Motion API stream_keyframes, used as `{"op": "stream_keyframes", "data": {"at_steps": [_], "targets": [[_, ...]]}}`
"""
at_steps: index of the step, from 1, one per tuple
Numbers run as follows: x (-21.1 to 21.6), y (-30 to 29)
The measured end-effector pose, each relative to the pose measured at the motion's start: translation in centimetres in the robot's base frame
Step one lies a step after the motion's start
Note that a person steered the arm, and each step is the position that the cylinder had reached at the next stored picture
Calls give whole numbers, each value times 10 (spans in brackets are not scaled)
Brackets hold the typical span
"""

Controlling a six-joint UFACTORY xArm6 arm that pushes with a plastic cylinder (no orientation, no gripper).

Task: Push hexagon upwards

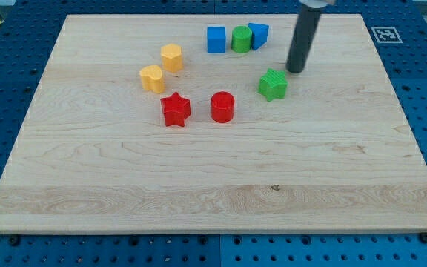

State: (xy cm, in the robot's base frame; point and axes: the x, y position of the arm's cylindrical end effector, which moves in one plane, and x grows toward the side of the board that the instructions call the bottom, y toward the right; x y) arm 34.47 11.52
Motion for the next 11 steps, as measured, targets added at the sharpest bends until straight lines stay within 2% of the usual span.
{"op": "stream_keyframes", "data": {"at_steps": [1, 4, 5, 6, 7, 8, 9, 10, 11], "targets": [[0, -78], [1, -205], [-5, -220], [-40, -223], [-52, -225], [-51, -261], [-72, -293], [-93, -290], [-89, -266]]}}
